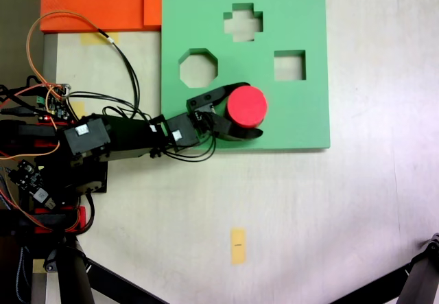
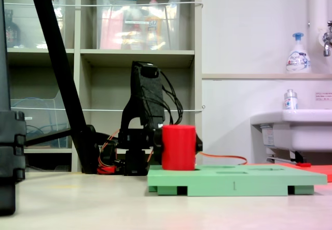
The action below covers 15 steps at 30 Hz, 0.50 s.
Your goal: Put the cylinder block into the corresponding hole
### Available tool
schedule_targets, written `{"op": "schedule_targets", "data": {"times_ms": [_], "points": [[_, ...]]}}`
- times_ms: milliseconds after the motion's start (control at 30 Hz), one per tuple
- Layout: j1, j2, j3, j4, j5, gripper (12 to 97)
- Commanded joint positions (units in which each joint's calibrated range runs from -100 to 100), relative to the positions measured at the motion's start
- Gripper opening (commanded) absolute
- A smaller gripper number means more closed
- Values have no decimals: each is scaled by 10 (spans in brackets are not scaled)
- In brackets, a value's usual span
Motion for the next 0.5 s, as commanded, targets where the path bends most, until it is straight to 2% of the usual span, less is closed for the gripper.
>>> {"op": "schedule_targets", "data": {"times_ms": [0,333,433,467], "points": [[5,5,23,59,0,314],[6,100,62,76,-1,335],[6,132,68,84,-1,370],[6,142,68,94,-1,420]]}}
